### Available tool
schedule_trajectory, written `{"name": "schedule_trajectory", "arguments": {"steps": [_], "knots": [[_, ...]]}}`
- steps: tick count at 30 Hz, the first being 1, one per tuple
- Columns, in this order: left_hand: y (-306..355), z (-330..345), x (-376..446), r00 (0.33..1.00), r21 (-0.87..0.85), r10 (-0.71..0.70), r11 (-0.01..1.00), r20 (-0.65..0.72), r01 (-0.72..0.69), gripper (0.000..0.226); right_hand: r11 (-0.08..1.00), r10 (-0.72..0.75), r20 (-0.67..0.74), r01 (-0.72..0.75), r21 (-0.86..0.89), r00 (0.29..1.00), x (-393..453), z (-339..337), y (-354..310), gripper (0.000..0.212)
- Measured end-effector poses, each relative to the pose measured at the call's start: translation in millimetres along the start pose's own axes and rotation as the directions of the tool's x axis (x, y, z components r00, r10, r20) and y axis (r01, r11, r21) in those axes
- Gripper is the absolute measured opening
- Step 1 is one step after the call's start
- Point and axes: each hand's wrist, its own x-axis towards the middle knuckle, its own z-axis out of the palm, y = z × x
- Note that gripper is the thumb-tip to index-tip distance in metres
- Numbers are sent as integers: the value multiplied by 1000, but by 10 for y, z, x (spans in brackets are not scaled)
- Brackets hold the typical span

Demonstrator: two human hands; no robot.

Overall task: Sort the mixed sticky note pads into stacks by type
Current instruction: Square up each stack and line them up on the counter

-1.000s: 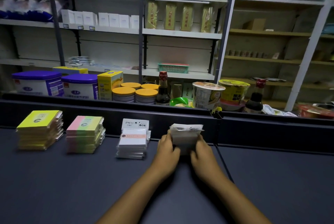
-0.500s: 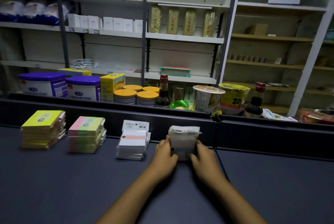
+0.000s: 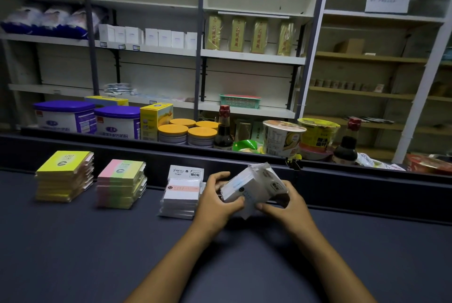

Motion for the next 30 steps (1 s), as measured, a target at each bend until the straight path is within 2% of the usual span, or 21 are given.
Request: {"name": "schedule_trajectory", "arguments": {"steps": [4,8,9,13,19,21,23,25,30], "knots": [[-43,-17,37,1000,15,13,1000,-5,-12,54,999,-25,-8,25,-39,1000,10,-19,21,54],[-82,-15,56,1000,14,15,1000,4,-15,46,1000,-7,-51,8,9,999,4,-42,46,79],[-95,-15,61,1000,12,17,1000,4,-17,46,1000,-4,-41,4,19,999,6,-50,42,80],[-154,-11,73,999,13,39,999,29,-39,50,996,26,69,-31,82,997,-26,-11,39,55],[-190,10,115,996,22,59,998,70,-61,53,1000,-5,41,4,28,999,-12,42,71,51],[-229,21,102,992,77,45,996,120,-55,56,998,-15,38,17,-62,999,-29,65,103,50],[-284,57,79,982,213,23,975,190,-64,62,986,-14,56,23,-166,998,-57,89,129,51],[-324,91,64,973,349,1,933,231,-84,68,982,-4,58,15,-191,998,-63,94,137,52],[-308,110,76,979,394,-18,917,205,-65,71,979,-19,13,21,-204,1000,-54,87,100,49]]}}
